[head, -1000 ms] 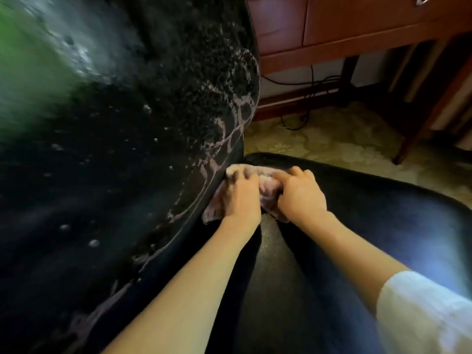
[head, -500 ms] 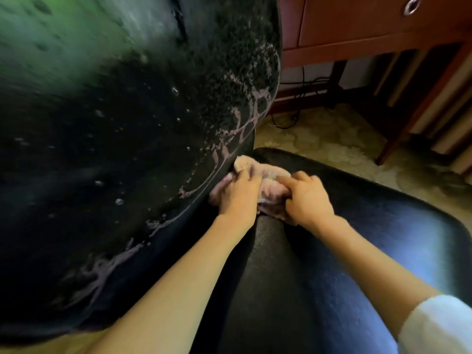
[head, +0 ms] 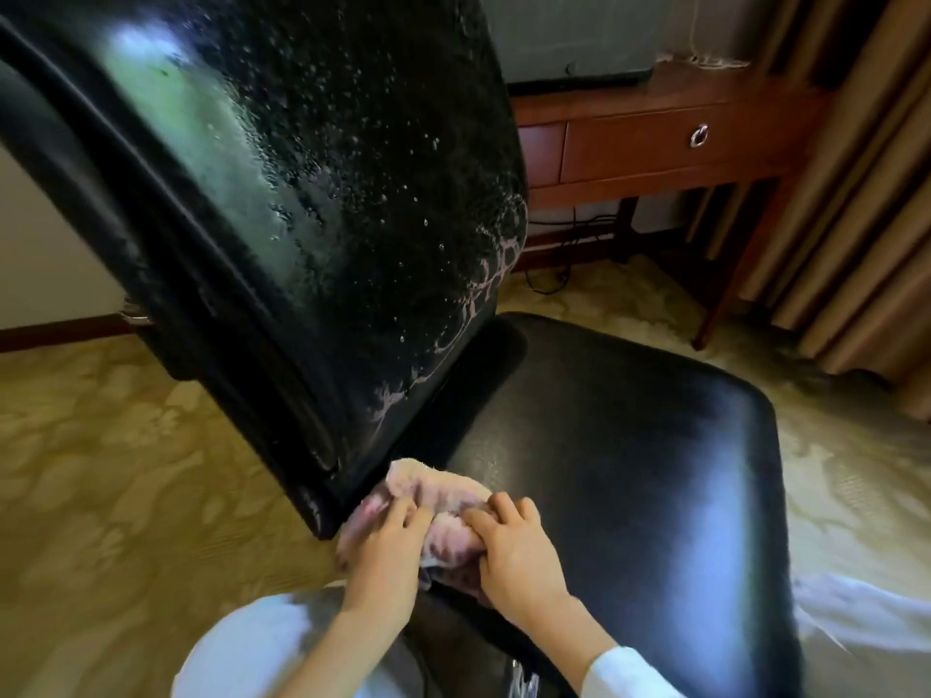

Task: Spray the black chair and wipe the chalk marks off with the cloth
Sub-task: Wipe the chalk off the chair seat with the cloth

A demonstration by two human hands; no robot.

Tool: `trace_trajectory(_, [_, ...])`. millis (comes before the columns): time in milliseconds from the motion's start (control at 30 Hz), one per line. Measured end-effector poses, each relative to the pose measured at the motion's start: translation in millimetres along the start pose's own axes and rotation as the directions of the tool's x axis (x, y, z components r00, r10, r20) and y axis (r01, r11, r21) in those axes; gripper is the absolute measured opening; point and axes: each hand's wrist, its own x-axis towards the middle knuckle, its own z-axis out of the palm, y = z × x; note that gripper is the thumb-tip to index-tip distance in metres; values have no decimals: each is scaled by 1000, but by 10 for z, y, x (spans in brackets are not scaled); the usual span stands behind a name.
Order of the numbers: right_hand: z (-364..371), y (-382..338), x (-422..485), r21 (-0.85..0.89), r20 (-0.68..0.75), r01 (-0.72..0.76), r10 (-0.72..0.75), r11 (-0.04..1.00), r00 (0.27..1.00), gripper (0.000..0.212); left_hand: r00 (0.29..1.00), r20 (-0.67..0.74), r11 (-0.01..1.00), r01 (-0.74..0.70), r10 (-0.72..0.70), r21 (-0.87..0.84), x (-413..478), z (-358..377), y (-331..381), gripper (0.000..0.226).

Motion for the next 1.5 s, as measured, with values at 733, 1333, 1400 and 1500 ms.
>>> trace_trajectory(733, [-601, 1071, 1215, 29, -142, -71, 75, 997, 987, 51, 999, -49, 999, -5, 3, -38, 1625, 296, 868, 40])
trace_trajectory(1333, [-1140, 2241, 2764, -7, -250, -217, 208, 976, 945, 58, 960, -74, 957, -258, 269, 132, 3728, 619, 1706, 62])
trace_trajectory(1400, [-1129, 2173, 2557, -44, -228, -216, 201, 975, 953, 58, 970, -36, 967, -239, 242, 86, 3456, 584, 1696, 68])
trace_trajectory(1500, [-1016, 2050, 2096, -13, -213, -224, 216, 975, 953, 54, 977, 12, 972, -214, 214, 102, 2903, 554, 1652, 75])
